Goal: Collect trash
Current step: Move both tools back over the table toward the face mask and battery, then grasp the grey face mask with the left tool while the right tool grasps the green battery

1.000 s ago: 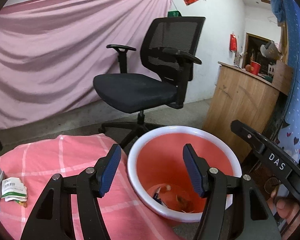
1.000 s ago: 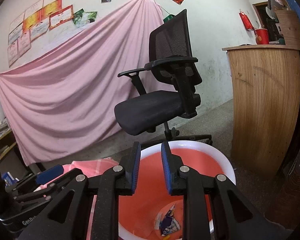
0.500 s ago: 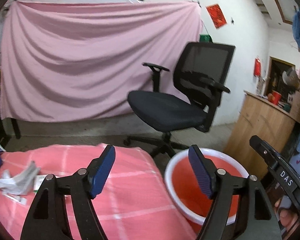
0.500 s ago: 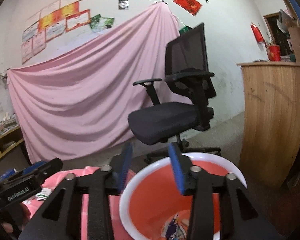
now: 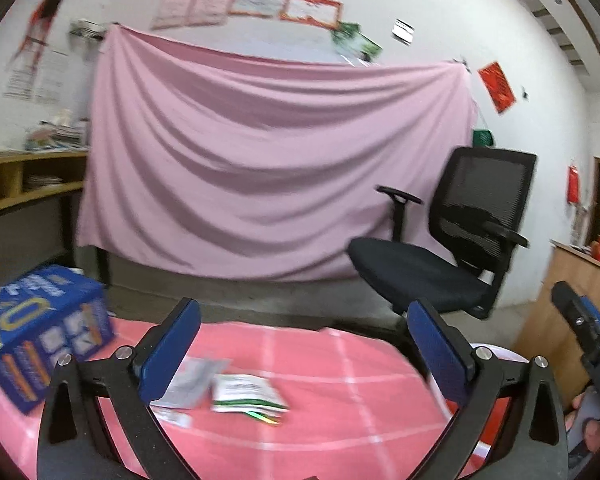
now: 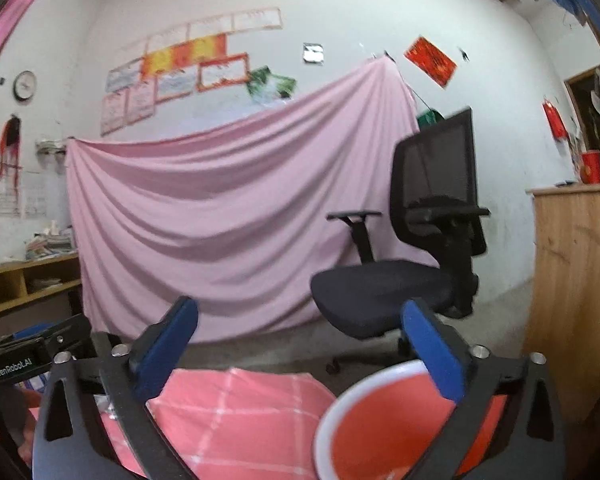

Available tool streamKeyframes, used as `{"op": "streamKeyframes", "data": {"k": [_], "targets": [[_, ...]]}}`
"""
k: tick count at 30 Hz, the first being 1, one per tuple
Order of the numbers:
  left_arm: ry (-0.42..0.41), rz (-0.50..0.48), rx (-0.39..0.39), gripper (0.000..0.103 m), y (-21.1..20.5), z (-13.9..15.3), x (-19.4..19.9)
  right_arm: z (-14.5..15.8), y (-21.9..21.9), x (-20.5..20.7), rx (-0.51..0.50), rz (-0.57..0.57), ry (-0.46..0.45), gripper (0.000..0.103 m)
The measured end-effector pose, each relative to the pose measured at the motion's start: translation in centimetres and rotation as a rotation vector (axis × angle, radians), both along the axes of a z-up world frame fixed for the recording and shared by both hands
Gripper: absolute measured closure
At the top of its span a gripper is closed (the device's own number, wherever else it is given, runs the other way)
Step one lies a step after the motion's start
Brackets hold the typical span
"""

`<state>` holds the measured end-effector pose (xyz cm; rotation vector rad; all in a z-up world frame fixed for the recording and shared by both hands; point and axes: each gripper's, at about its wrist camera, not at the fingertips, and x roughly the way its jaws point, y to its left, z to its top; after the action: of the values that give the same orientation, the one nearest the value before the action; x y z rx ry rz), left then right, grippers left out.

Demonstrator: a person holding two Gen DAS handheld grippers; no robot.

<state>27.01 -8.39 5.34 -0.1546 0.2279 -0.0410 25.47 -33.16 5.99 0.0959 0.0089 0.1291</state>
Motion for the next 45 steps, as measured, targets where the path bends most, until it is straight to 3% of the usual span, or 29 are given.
{"op": "streamKeyframes", "data": {"k": [7, 15, 21, 28, 32, 34, 39, 42, 45], "targets": [[-0.039, 0.107, 0.029, 0.002, 4.7, -1.2, -2.3, -0.1, 4.8, -0.2, -0.083, 0.122, -0.061, 0.000], [0.003, 0.120, 0.097, 0.002, 8.4, -3.1, -3.1, -1.8, 10.0, 0.8, -0.181, 0.235, -0.016, 0.000], [0.125, 0.094, 0.163, 0.002, 9.3, -5.4, -2.0, -3.5, 11.8, 3.1, -0.222, 0.266, 0.123, 0.000], [0.305, 0.054, 0.124, 0.002, 10.3, -7.6, 0.9, -6.0, 12.9, 7.0, -0.277, 0.268, 0.383, 0.000], [0.386, 0.028, 0.136, 0.002, 10.3, -8.4, 2.8, -7.0, 12.7, 8.5, -0.272, 0.281, 0.485, 0.000], [0.429, 0.009, 0.133, 0.007, 10.3, -9.0, 3.9, -7.5, 12.9, 9.2, -0.275, 0.300, 0.531, 0.000], [0.481, -0.053, 0.113, 0.015, 10.4, -9.5, 5.2, -8.8, 13.8, 10.4, -0.295, 0.416, 0.649, 0.023], [0.471, -0.075, 0.133, 0.019, 10.6, -9.2, 5.7, -9.6, 15.0, 10.6, -0.334, 0.491, 0.712, 0.041], [0.484, -0.100, 0.169, 0.022, 10.8, -9.2, 6.5, -10.2, 16.1, 10.7, -0.382, 0.549, 0.759, 0.050]]}}
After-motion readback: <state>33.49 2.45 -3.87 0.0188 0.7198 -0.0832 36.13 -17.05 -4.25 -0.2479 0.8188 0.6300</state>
